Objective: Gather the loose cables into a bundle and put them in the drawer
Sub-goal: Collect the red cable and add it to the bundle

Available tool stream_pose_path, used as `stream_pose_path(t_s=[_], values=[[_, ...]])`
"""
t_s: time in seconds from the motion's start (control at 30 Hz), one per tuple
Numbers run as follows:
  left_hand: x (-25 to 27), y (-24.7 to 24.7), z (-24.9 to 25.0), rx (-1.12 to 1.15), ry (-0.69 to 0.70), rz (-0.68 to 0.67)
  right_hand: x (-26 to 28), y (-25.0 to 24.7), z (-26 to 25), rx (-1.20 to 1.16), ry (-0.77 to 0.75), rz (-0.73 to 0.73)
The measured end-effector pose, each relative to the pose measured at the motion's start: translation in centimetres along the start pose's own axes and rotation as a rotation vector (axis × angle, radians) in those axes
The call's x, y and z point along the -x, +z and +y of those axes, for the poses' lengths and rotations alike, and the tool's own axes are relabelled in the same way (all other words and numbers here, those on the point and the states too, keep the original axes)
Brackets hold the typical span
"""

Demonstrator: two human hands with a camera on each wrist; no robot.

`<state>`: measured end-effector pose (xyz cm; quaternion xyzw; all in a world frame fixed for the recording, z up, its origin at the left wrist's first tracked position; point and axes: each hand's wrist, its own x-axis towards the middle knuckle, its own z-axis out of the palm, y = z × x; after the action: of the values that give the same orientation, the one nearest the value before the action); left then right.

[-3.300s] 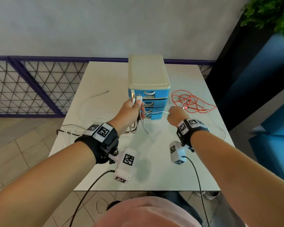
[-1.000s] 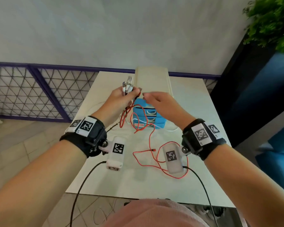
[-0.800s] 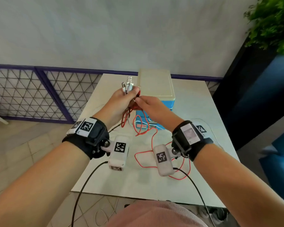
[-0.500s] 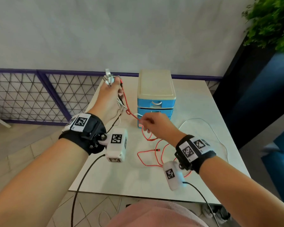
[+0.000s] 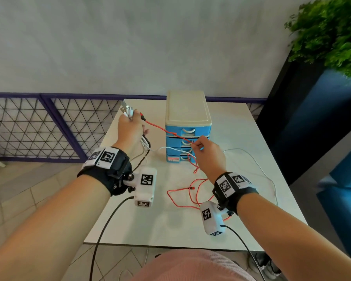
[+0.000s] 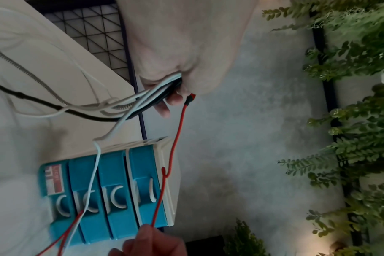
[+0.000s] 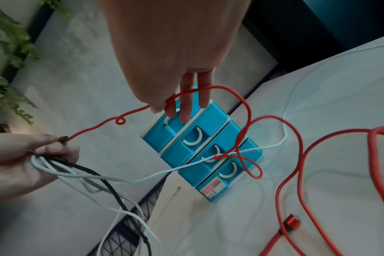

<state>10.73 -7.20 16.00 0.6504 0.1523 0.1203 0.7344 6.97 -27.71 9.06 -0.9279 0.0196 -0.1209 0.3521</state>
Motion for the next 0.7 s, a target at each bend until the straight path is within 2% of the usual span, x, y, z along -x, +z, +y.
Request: stream_pose_path(t_s=[0.13,0.27,0.37,0.47,0.6,0.7], values=[[0.0,0.0,-0.4,-0.073,0.007,-0.088,-0.3,0.2,-1.2,-0.071,-0.040,-0.060],[0.4,0.8,-1.0,-0.126,0.068,-0.141,-0.9,0.4,-3.4,-0.163,-0.037,-0.272],[0.6,1.4,-1.2,-0.098,0.054,-0.169,-1.1,0.5,-5.0,-0.270,-0.001,-0.414],[0.9,1.7,-1.1,-0.097,0.052,-0.183,-1.3,1.0,-5.6,-0.280,-0.016,-0.452],[0.8,1.4,-1.1,-0.080,0.025,-0.251,-1.8,1.1,-5.0,-0.236,-0.065,-0.434],[0.4,0.8,-1.2,-0.107,0.038,-0.245,-2.2,0.7,-4.2,-0.245,-0.053,-0.410]])
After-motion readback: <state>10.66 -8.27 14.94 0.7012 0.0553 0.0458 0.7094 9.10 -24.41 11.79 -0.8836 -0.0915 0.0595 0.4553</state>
